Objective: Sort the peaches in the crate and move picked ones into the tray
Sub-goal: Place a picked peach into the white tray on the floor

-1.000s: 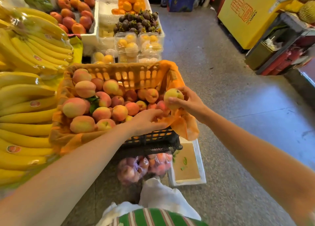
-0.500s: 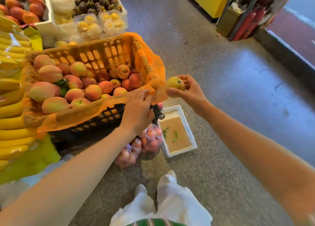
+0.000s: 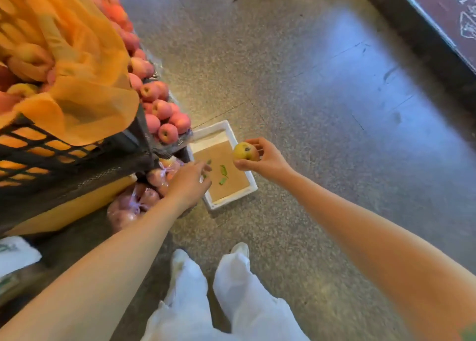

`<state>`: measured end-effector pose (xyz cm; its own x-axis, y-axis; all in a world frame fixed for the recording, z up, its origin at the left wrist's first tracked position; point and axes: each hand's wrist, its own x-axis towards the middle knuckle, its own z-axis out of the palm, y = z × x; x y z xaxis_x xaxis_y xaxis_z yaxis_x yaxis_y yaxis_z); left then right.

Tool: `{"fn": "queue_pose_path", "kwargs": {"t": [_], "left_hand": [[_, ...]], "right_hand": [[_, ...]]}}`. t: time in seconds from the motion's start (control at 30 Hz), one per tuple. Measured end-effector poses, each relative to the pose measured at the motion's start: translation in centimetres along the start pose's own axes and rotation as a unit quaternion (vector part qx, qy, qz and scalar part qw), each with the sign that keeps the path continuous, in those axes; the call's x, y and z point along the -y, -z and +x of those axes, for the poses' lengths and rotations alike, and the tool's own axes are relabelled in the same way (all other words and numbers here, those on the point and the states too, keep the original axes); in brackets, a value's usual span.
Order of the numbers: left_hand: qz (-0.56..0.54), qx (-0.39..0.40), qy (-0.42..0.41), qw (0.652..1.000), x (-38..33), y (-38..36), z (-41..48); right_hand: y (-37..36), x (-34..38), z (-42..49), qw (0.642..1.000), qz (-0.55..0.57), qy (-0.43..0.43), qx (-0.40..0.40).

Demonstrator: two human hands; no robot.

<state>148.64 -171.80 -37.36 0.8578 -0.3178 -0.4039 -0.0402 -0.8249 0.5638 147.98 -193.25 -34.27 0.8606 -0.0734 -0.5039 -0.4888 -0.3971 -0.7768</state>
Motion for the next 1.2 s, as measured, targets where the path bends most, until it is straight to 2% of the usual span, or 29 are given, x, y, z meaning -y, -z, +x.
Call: {"fn": "queue_pose_path", "kwargs": {"t": [0.17,0.37,0.53,0.7,0.97,1.1,1.2], "left_hand": [[-0.016,0.064,0.054,0.996,3.5,-9.6,5.7],[-0.014,0.103,0.107,0.989,11.9,-23.4,15.2],[0.014,0.127,0.137,0.982,20.4,-34.0,22.0],[0.040,0.119,0.169,0.978,26.5,-41.2,27.4],[0.155,0.025,0.159,0.975,29.9,-45.2,30.5],[0.150,0.051,0.165,0.974,29.3,-44.2,30.3],[0.094,0.068,0.166,0.979,26.6,-42.0,29.3]], "right_hand": [[-1.6,-10.1,6.9,0.999,-0.045,-0.027,0.010],[-7.5,-25.2,17.8,0.994,-0.085,-0.058,0.021],[-12.9,-36.5,27.2,0.991,-0.105,-0.072,0.039],[-17.2,-44.8,35.6,0.982,-0.169,-0.064,0.049],[-20.6,-51.2,41.6,0.968,-0.243,-0.045,0.051],[-20.4,-50.6,40.8,0.966,-0.248,-0.048,0.063],[-18.8,-47.9,38.6,0.971,-0.222,-0.051,0.070]]}}
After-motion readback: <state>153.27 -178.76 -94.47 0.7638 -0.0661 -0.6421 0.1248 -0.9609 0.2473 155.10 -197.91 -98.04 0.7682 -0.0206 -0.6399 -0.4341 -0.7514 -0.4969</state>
